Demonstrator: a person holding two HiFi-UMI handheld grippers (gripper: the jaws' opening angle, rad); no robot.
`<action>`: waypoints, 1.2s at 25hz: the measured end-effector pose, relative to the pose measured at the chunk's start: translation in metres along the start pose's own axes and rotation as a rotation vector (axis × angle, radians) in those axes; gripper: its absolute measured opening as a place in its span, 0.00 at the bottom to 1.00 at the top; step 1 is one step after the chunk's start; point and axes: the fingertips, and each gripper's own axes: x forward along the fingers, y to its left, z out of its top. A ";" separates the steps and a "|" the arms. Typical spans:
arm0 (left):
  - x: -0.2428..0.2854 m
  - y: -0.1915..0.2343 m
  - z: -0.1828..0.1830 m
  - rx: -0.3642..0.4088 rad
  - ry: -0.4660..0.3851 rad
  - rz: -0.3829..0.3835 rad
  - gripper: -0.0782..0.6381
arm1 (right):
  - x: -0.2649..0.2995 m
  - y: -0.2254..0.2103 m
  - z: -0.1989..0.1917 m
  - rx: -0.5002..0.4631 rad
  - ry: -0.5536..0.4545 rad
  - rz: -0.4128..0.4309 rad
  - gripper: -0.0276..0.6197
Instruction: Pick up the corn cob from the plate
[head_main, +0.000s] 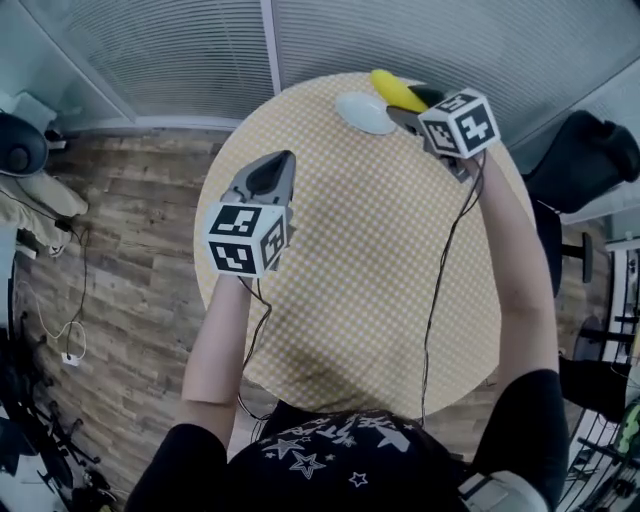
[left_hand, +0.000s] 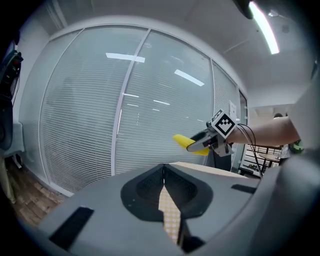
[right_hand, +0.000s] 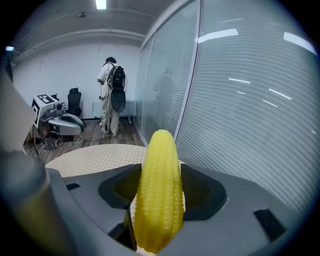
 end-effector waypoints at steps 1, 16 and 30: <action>-0.008 -0.007 0.002 0.010 -0.002 -0.015 0.12 | -0.013 0.008 0.004 -0.001 -0.021 0.002 0.44; -0.101 -0.101 0.022 0.080 -0.077 -0.163 0.12 | -0.186 0.137 -0.008 0.173 -0.351 -0.004 0.44; -0.145 -0.176 -0.032 0.091 -0.006 -0.181 0.12 | -0.323 0.196 -0.106 0.472 -0.703 -0.051 0.44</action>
